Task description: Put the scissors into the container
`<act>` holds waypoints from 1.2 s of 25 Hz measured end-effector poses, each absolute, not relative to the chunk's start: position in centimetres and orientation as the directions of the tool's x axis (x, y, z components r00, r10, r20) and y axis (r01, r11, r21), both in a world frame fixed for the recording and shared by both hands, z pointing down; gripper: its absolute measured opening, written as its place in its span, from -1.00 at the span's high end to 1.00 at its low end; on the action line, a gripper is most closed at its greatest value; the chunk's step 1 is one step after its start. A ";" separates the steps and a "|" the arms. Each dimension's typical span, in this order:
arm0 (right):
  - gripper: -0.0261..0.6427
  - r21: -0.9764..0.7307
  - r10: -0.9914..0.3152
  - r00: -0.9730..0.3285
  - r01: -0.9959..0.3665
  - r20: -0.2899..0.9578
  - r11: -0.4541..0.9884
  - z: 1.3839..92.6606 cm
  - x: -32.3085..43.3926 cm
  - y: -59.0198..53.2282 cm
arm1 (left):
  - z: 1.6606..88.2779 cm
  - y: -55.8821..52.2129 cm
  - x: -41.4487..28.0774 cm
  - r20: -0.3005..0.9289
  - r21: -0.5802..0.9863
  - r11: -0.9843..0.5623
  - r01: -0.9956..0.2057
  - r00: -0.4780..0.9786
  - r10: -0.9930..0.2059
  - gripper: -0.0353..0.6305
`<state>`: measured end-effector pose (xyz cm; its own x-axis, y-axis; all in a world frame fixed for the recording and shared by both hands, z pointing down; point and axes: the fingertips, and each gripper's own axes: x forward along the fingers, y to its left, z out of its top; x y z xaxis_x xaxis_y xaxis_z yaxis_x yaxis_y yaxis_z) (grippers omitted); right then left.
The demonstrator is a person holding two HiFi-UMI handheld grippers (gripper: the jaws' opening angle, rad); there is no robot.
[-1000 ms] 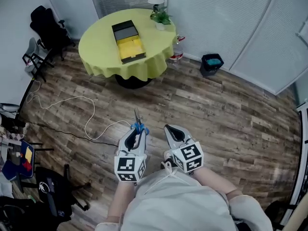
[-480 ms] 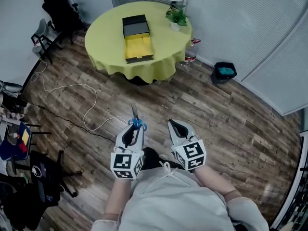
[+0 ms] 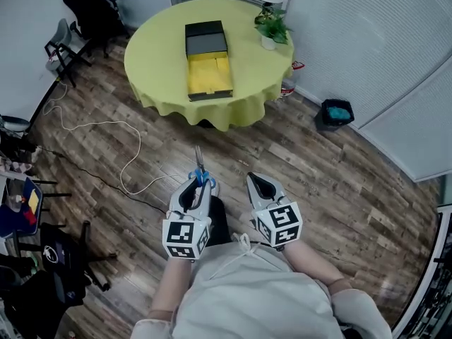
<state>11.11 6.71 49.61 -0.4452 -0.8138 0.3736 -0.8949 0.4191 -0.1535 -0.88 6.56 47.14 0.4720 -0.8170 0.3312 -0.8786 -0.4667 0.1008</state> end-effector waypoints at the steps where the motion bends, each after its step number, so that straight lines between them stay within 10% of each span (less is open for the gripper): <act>1: 0.92 -0.157 -0.814 -0.442 -0.896 0.377 0.415 49.7 10.9 5.4 | 47.2 5.2 -1.1 0.331 0.104 -0.470 -0.877 0.476 -0.815 0.65; 30: 0.92 -0.184 -0.826 -0.330 -0.943 0.457 0.276 49.9 4.4 -28.0 | 49.6 -29.1 -5.6 0.430 0.196 -0.589 -0.784 0.608 -0.667 0.65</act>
